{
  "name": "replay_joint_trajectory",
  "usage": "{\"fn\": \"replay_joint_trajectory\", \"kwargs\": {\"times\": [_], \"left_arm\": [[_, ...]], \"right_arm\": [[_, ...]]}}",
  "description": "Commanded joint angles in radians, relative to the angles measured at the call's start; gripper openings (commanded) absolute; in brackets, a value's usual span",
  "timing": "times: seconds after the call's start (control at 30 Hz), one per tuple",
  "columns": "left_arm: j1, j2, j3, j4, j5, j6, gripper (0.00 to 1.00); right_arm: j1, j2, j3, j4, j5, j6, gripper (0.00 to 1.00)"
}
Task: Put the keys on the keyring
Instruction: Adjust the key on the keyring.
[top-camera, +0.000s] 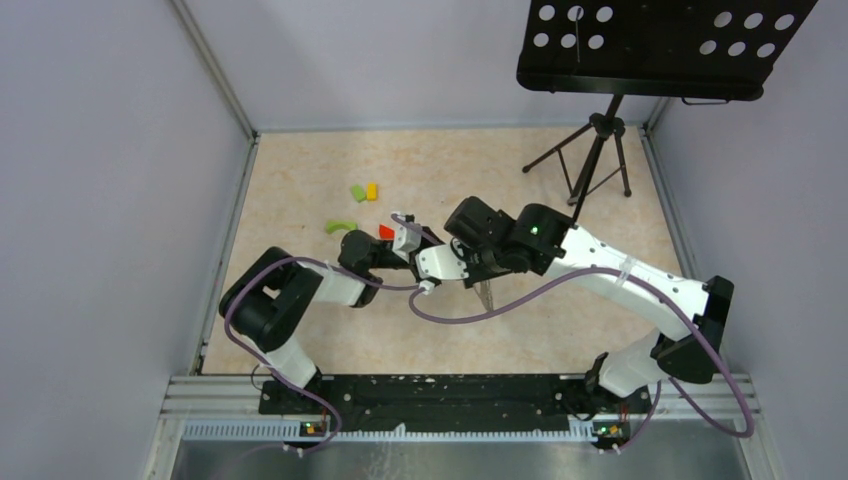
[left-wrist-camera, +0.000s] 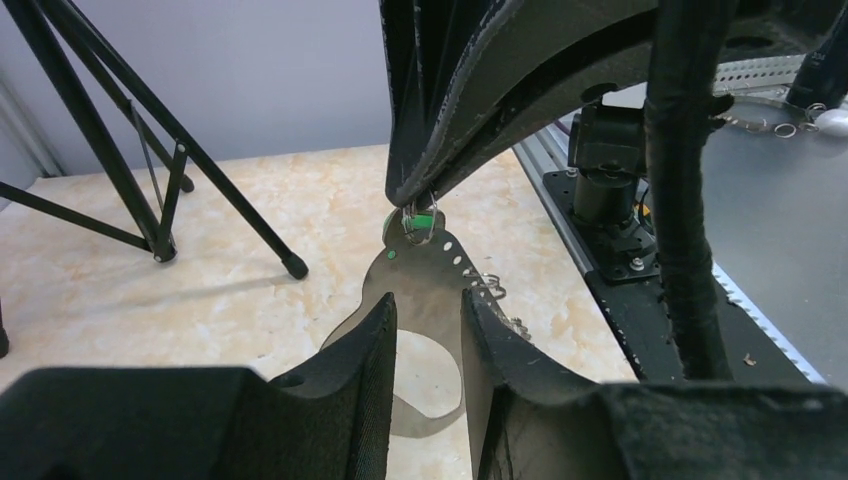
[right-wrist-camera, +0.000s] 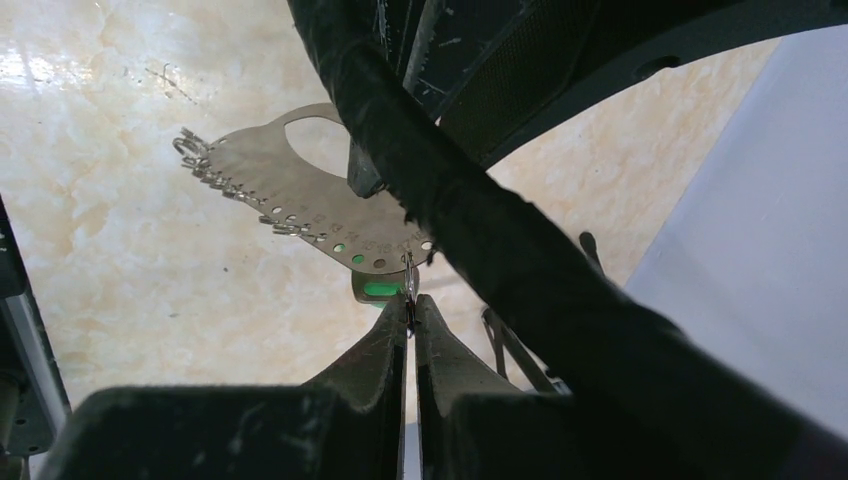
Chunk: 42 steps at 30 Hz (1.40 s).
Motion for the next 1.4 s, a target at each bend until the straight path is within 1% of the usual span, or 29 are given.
{"fn": "replay_joint_trajectory", "kwargs": {"times": [0.0, 0.2, 0.37, 0.47, 0.57, 0.73, 1.1, 1.23, 1.37], "left_arm": [[-0.028, -0.010, 0.023, 0.268, -0.023, 0.051, 0.33], [-0.044, -0.009, 0.036, 0.268, -0.025, 0.050, 0.32], [-0.050, -0.023, 0.043, 0.268, -0.020, 0.053, 0.40], [-0.056, -0.026, 0.049, 0.268, -0.018, 0.056, 0.42], [-0.061, -0.029, 0.052, 0.268, -0.016, 0.056, 0.41], [-0.070, -0.029, 0.050, 0.267, 0.010, 0.060, 0.38], [-0.086, -0.033, 0.053, 0.268, 0.037, 0.063, 0.21], [-0.086, -0.033, 0.055, 0.268, 0.033, 0.060, 0.18], [-0.088, -0.026, 0.055, 0.267, 0.032, 0.060, 0.13]], "right_arm": [[-0.004, -0.018, 0.012, 0.073, -0.022, 0.033, 0.00], [-0.004, -0.006, 0.014, 0.079, -0.034, 0.042, 0.00], [-0.005, -0.007, 0.013, 0.089, -0.051, 0.049, 0.00], [-0.004, -0.003, 0.013, 0.094, -0.057, 0.054, 0.00], [-0.005, -0.001, 0.011, 0.097, -0.066, 0.059, 0.00], [-0.005, -0.007, 0.010, 0.109, -0.074, 0.068, 0.00], [-0.005, -0.018, -0.008, 0.122, -0.081, 0.077, 0.00], [-0.005, -0.018, -0.012, 0.123, -0.082, 0.078, 0.00], [-0.003, -0.020, -0.012, 0.127, -0.085, 0.081, 0.00]]}}
